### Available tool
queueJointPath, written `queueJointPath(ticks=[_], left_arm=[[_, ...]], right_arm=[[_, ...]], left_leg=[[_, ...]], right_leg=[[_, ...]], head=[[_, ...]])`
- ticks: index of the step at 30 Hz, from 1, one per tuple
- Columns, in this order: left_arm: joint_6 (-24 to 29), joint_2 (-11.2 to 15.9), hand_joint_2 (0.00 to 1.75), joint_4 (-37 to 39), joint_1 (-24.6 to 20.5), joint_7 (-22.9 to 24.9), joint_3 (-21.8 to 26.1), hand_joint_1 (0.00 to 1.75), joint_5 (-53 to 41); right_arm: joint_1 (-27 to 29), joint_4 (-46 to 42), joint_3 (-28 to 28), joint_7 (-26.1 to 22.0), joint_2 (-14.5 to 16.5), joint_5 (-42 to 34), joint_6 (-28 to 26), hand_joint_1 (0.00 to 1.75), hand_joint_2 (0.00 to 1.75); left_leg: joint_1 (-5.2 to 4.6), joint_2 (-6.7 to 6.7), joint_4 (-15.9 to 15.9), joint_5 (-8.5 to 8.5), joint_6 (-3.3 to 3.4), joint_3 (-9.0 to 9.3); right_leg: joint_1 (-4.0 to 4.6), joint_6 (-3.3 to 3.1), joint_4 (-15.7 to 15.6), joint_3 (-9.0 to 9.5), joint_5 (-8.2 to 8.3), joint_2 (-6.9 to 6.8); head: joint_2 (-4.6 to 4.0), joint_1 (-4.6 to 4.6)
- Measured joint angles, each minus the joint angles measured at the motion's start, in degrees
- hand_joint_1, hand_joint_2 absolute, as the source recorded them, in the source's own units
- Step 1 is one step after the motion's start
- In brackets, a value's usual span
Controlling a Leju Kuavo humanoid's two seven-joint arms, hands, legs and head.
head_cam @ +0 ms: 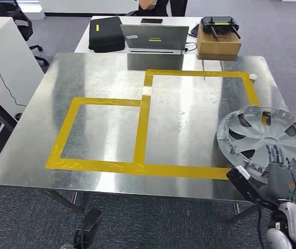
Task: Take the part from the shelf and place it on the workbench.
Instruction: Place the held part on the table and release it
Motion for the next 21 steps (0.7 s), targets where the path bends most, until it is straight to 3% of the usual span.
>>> queueJointPath(ticks=[9, 17, 21], left_arm=[[0.0, -0.1, 0.00, 0.0, -0.3, 0.6, 0.0, 0.00, -2.0], [0.1, -0.3, 0.00, 0.0, -0.5, 1.3, 0.0, 0.00, -3.4], [0.1, -0.6, 0.00, 0.0, -1.0, 2.1, 0.0, 0.00, -5.1]], right_arm=[[-0.7, 0.2, -1.0, -6.1, 0.1, 1.9, 2.6, 0.00, 1.75], [-1.9, 0.9, -1.2, -7.4, -0.5, 9.5, -6.8, 0.00, 1.75], [-4.6, 1.9, -0.6, -7.9, -1.8, 17.6, -7.5, 0.00, 1.75]], left_leg=[[0.00, 0.01, 0.0, 0.00, 0.00, 0.00], [0.00, 0.01, 0.0, 0.00, 0.00, -0.01], [0.00, 0.02, 0.0, 0.00, 0.00, -0.02]], right_leg=[[0.00, 0.00, 0.0, -0.01, 0.00, 0.01], [0.00, 0.00, 0.0, -0.02, 0.00, 0.03], [0.00, 0.00, 0.0, -0.03, 0.01, 0.05]], head=[[0.01, 0.01], [0.01, 0.01], [0.00, 0.01]])
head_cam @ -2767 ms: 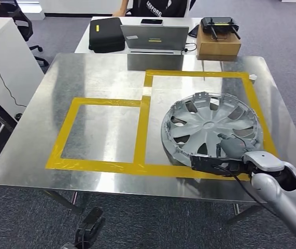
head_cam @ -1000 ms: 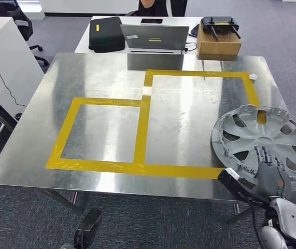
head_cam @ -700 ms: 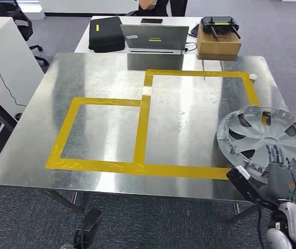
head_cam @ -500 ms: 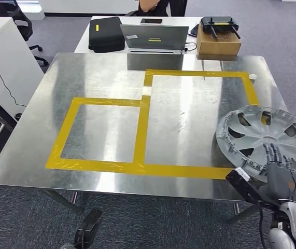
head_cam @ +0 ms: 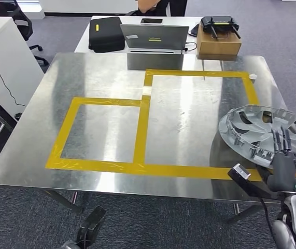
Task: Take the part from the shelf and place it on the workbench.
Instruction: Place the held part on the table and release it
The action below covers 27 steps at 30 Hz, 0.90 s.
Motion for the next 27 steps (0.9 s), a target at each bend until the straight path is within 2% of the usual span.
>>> queueJointPath(ticks=[5, 11, 27], left_arm=[[0.0, -0.5, 0.00, 0.0, -0.8, 1.0, 0.0, 0.00, -1.6], [-0.2, -0.8, 0.00, 0.0, -1.1, 1.6, 0.0, 0.00, -2.5], [-0.3, -0.9, 0.00, 0.0, -1.3, 2.2, 0.0, 0.00, -3.1]], right_arm=[[-6.3, 4.0, 3.7, 0.0, -2.6, 7.5, -0.3, 0.00, 1.75], [-12.6, 9.8, 9.1, -0.2, -4.1, 11.0, 0.7, 0.00, 1.75], [-16.1, 15.0, 14.4, -0.3, -4.6, 12.2, 1.9, 0.00, 1.75]], left_leg=[[0.00, 0.00, 0.0, 0.02, 0.02, 0.01], [0.00, 0.00, 0.0, 0.06, 0.06, 0.01], [0.00, 0.00, 0.0, 0.04, 0.06, -0.02]], right_leg=[[0.00, 0.00, 0.0, 0.00, 0.02, 0.01], [0.01, 0.00, 0.0, 0.00, 0.03, -0.01], [0.01, 0.00, 0.0, -0.03, 0.01, 0.01]], head=[[0.01, -0.01], [0.00, 0.00], [0.01, -0.01]])
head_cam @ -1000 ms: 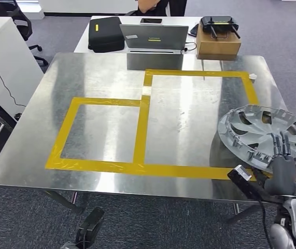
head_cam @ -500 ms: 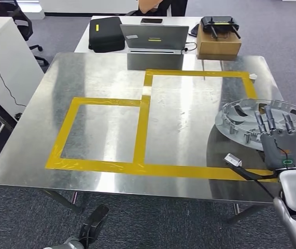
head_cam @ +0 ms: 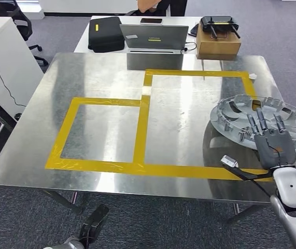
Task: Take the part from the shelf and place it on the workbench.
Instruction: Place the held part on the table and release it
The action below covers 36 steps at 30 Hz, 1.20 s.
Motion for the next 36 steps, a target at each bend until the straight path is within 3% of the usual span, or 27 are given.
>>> queueJointPath(ticks=[3, 7, 14, 17, 24, 36], left_arm=[[0.0, -0.1, 0.00, 0.0, -0.1, 0.1, 0.0, 0.00, -0.2], [0.1, -0.5, 0.00, 0.0, -0.3, 0.3, 0.0, 0.00, -0.4], [0.3, -0.6, 0.00, 0.0, -0.2, 0.3, 0.0, 0.00, 0.1], [0.4, -0.7, 0.00, 0.0, -0.2, 0.3, 0.0, 0.00, 0.3], [1.0, -0.9, 0.00, 0.0, -0.1, 0.3, 0.0, 0.00, 0.3], [1.0, -0.9, 0.00, 0.0, -0.1, 0.3, 0.0, 0.00, 0.3]], right_arm=[[-0.5, 1.1, 1.2, 0.5, 0.0, 0.3, -0.5, 0.00, 1.75], [0.0, 3.2, 4.3, 5.6, 0.3, -0.6, -12.4, 0.00, 1.75], [3.3, -1.6, 2.5, 9.8, 1.1, 0.5, -18.0, 0.00, 1.75], [6.9, -8.5, -1.3, 7.9, 3.3, 0.2, -18.6, 0.00, 1.75], [12.8, -22.4, -11.8, -2.6, 10.3, -1.2, -19.1, 0.00, 1.75], [11.8, -23.6, -14.3, -2.9, 4.3, 0.6, -19.1, 0.00, 1.75]], left_leg=[[0.00, 0.00, 0.0, 0.00, 0.00, 0.00], [0.00, -0.02, 0.0, 0.01, 0.01, 0.00], [0.00, -0.02, 0.0, 0.00, 0.01, -0.09], [0.01, -0.02, 0.0, 0.00, 0.01, -0.13], [0.02, -0.05, 0.0, 0.00, 0.01, -0.22], [-0.06, -0.05, 0.1, 0.01, 0.02, -0.26]], right_leg=[[0.00, 0.00, 0.0, 0.00, 0.00, -0.01], [0.00, 0.00, 0.0, 0.00, 0.00, -0.04], [0.01, 0.00, 0.0, -0.05, -0.02, -0.06], [0.01, 0.00, 0.0, -0.10, -0.02, -0.05], [0.04, -0.05, 0.0, -0.20, -0.05, -0.09], [-0.08, 0.06, 0.0, -0.21, 0.02, -0.08]], head=[[0.00, 0.01], [-0.01, -0.01], [-0.01, 0.01], [-0.01, 0.00], [-0.01, -0.01], [-0.01, -0.01]])
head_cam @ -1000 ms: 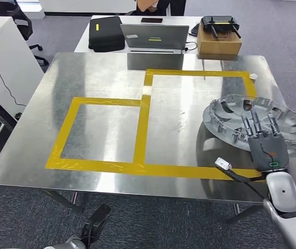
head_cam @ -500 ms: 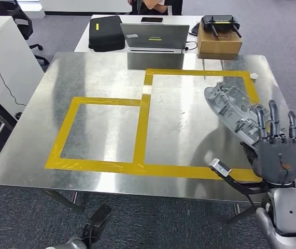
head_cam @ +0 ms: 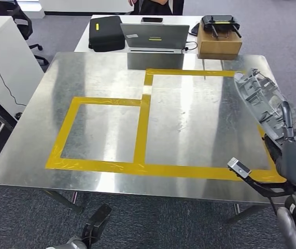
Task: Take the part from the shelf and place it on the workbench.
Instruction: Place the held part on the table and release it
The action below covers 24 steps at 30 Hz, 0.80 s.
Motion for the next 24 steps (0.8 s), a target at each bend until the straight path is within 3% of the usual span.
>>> queueJointPath(ticks=[2, 5, 9, 11, 12, 20, 24], left_arm=[[0.0, 0.0, 0.00, 0.0, 0.0, 0.0, 0.0, 0.00, 0.0], [0.0, 0.0, 0.00, 0.0, 0.0, 0.0, 0.0, 0.00, -0.1], [0.1, 0.0, 0.00, 0.0, -0.1, 0.0, 0.0, 0.00, 0.4], [0.1, 0.0, 0.00, 0.0, -0.1, -0.1, 0.0, 0.00, 0.8], [0.2, 0.0, 0.00, 0.0, -0.1, -0.2, 0.0, 0.00, 1.0], [0.2, 0.0, 0.00, 0.0, 0.0, -0.3, 0.0, 0.00, 1.2], [0.2, 0.0, 0.00, 0.0, 0.0, -0.3, 0.0, 0.00, 1.2]], right_arm=[[-1.1, 0.3, 0.7, 1.4, -2.2, 0.0, 0.0, 0.00, 1.75], [-4.4, 1.2, 3.5, 7.7, -6.5, 0.0, 0.0, 0.00, 1.75], [-9.0, 3.1, 10.5, 22.6, -10.0, 0.1, 0.0, 1.71, 1.75], [-9.6, 4.1, 14.3, 27.5, -10.3, 0.1, 0.0, 1.75, 1.75], [-9.0, 4.4, 15.5, 27.7, -10.2, 0.1, 0.0, 1.75, 1.75], [-2.4, 7.2, 13.7, 13.2, -5.5, -0.9, 0.0, 1.75, 1.75], [-1.6, 8.7, 11.1, 9.2, -3.2, -2.4, 0.0, 1.75, 1.75]], left_leg=[[0.00, 0.00, 0.0, 0.00, 0.00, -0.03], [0.00, 0.00, 0.0, 0.01, 0.00, -0.04], [0.02, 0.01, 0.0, 0.00, 0.00, 0.01], [0.04, 0.01, 0.0, 0.00, 0.00, 0.04], [0.05, 0.00, 0.0, 0.00, 0.00, 0.03], [0.06, -0.04, -0.1, 0.00, 0.00, -0.06], [0.05, -0.03, -0.1, 0.00, 0.00, -0.06]], right_leg=[[0.00, 0.00, 0.0, -0.01, 0.00, -0.01], [0.00, 0.01, 0.0, -0.01, 0.01, 0.00], [0.02, 0.01, 0.0, 0.00, 0.01, 0.04], [0.05, 0.00, 0.0, 0.00, 0.00, 0.04], [0.06, -0.01, 0.0, 0.00, -0.01, 0.01], [0.09, -0.04, 0.0, -0.06, -0.05, -0.05], [0.08, -0.03, 0.0, -0.06, -0.06, -0.04]], head=[[-0.01, -0.01], [0.00, 0.01], [0.01, 0.01], [0.00, 0.00], [0.00, 0.01], [0.01, 0.00], [0.00, 0.02]])
